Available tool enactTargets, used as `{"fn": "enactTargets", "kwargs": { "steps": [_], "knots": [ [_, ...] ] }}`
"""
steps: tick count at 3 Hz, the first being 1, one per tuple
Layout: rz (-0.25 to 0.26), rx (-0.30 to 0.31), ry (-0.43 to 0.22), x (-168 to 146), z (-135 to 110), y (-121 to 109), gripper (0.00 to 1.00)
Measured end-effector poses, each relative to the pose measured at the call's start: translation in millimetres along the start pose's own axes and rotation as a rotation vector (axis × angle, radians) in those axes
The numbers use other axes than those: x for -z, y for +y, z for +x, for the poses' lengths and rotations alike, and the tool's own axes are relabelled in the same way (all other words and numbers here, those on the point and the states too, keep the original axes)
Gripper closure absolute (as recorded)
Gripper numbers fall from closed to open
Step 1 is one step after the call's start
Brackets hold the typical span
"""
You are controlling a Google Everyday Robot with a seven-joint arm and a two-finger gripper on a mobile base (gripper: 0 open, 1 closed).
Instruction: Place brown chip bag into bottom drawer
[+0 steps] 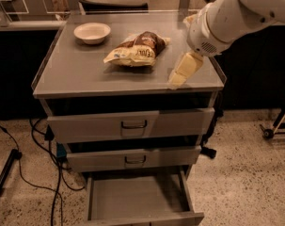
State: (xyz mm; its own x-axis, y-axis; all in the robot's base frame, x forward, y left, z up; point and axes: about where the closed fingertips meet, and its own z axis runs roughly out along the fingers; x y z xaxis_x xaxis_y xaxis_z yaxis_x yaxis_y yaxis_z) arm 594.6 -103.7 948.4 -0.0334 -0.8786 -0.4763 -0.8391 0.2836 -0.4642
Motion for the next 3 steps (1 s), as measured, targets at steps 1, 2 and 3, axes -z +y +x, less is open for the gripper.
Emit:
{"fn": "enactTargets", "kwargs": {
  "steps": [1,2,3],
  "knots": [
    [0.029,0.053,-0.056,-28,-16,-13,0.00],
    [0.060,0.082,-0.083,-49,-26,-26,0.00],
    [0.091,0.104,-0.098,-70,-35,-39,0.00]
  ]
}}
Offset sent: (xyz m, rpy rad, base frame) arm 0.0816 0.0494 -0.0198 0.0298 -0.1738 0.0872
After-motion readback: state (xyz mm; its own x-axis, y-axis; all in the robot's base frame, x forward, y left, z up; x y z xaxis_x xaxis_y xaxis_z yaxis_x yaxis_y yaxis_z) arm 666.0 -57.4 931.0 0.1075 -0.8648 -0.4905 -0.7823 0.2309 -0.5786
